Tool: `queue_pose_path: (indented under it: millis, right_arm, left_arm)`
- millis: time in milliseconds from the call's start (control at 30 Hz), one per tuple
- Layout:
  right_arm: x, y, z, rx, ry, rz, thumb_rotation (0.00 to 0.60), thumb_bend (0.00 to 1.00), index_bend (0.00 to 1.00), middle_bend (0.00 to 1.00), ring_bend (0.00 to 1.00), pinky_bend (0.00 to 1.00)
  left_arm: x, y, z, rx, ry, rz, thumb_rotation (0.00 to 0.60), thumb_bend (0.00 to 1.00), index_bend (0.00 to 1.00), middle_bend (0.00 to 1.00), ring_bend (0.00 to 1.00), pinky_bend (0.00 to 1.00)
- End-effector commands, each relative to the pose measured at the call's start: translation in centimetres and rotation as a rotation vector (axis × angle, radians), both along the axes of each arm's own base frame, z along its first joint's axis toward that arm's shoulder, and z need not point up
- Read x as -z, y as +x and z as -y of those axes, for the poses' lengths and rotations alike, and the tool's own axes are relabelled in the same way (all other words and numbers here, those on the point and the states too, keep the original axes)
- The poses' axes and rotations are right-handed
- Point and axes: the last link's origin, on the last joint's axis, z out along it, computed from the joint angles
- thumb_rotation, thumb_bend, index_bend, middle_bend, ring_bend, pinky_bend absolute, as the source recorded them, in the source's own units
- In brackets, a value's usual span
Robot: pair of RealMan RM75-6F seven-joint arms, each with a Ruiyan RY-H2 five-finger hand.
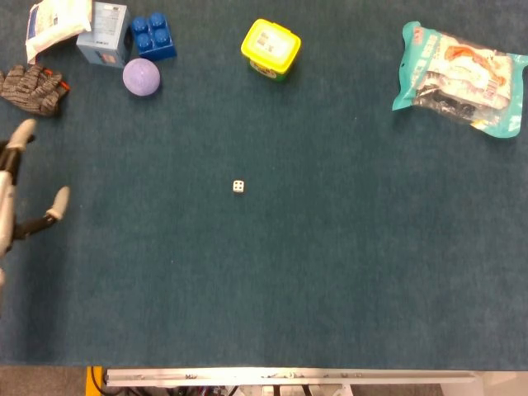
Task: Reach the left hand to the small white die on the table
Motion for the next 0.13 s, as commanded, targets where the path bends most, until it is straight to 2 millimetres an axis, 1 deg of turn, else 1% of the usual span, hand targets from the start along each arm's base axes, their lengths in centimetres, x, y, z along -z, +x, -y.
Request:
queue_pose_path:
  millis: [33, 133]
  right_arm:
    - [0.04, 0.11, -0.02, -0.001, 0.003, -0.002, 0.6, 0.36, 0.15, 0.34, 0.3, 0.33]
    - [0.09, 0.29, 0.0, -0.004, 0.006, -0.005, 0.6, 0.36, 0.15, 0.34, 0.3, 0.33]
  left_arm:
    - [-0.73, -0.55, 1.26, -0.01, 0.024, -0.008, 0.367, 0.3, 0.03, 0.2, 0.17, 0.24]
    - [-1.04, -0.59, 1.95, -0.012, 0.047, -0.005, 0.369, 0.3, 0.04, 0.19, 0.17, 0.24]
